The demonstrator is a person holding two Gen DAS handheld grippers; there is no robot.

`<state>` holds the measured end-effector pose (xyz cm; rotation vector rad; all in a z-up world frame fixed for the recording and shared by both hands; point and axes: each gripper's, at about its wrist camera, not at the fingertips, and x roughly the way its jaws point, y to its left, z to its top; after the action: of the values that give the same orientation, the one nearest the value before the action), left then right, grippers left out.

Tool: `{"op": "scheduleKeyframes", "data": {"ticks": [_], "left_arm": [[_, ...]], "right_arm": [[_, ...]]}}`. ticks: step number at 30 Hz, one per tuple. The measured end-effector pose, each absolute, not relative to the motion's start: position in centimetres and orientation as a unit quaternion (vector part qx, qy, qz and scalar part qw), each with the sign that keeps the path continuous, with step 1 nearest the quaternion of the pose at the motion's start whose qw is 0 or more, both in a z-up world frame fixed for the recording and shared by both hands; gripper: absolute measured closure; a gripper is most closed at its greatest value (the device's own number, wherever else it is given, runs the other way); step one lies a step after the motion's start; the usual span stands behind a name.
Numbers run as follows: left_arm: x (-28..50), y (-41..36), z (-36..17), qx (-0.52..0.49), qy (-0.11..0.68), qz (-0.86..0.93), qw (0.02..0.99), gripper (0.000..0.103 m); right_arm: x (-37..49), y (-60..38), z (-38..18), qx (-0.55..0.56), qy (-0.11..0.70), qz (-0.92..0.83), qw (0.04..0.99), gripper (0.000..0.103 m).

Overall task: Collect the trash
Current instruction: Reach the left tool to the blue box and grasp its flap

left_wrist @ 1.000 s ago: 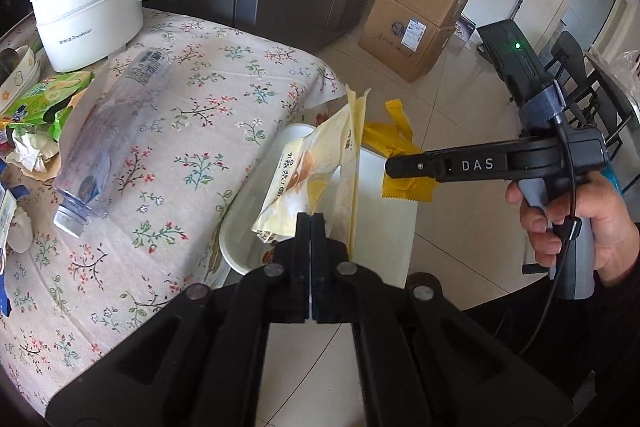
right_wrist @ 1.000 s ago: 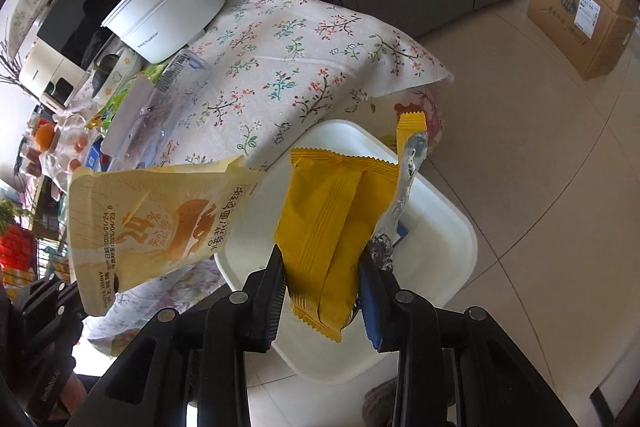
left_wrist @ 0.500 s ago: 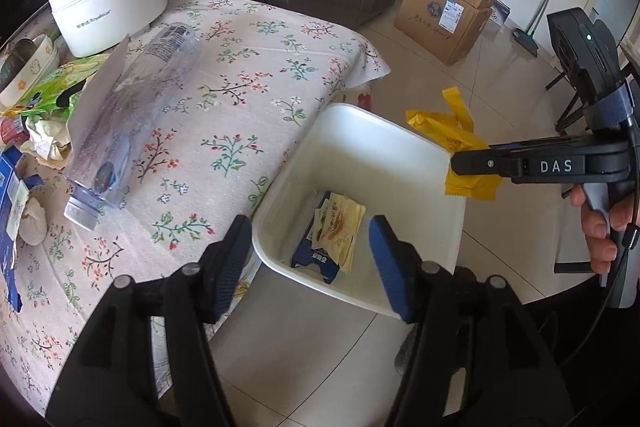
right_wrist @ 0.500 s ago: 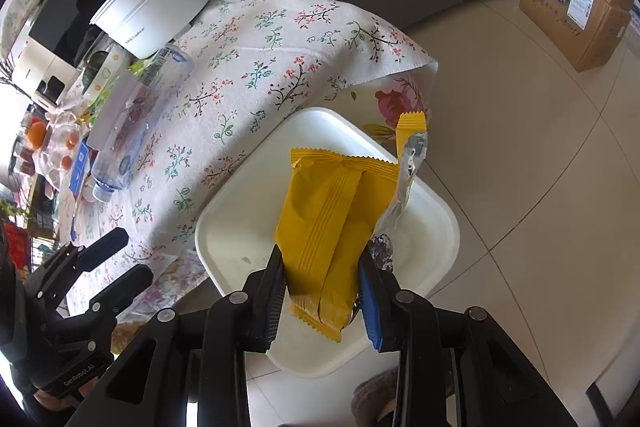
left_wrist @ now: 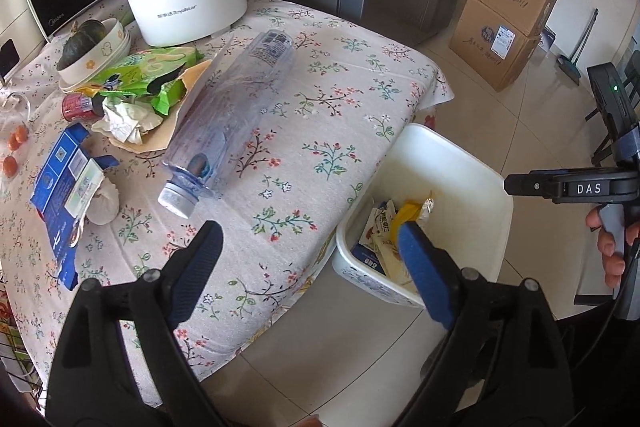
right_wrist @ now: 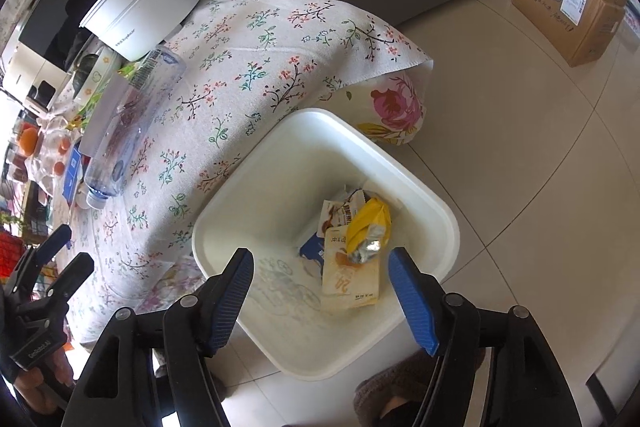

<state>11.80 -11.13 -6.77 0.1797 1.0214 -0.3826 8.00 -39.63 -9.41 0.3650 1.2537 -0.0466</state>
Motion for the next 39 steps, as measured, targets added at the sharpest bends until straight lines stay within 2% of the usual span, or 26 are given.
{"op": "scheduleKeyframes", "data": {"ticks": [14, 22, 31, 39], "left_arm": [[13.4, -5.9, -5.3, 0.045, 0.483, -0.133, 0.864, 0.012], [14.7, -0.3, -4.2, 0.008, 0.478, -0.078, 0.875, 0.012], [16.6, 6.4, -5.4, -0.035, 0.491, -0.003, 0.870, 0.012], [17.8, 9.0, -8.5, 0.031, 0.509, 0.016, 0.860, 0.012]], "right_arm": [[9.5, -37.3, -7.7, 0.144, 0.575, -0.013, 0.805, 0.029], [11.6, -33.3, -5.8, 0.119, 0.562, 0.011, 0.818, 0.025], [14.3, -28.2, -5.5, 0.103, 0.561, 0.038, 0.821, 0.024], [16.6, -24.7, -6.0, 0.111, 0.565, 0.051, 0.816, 0.023]]}}
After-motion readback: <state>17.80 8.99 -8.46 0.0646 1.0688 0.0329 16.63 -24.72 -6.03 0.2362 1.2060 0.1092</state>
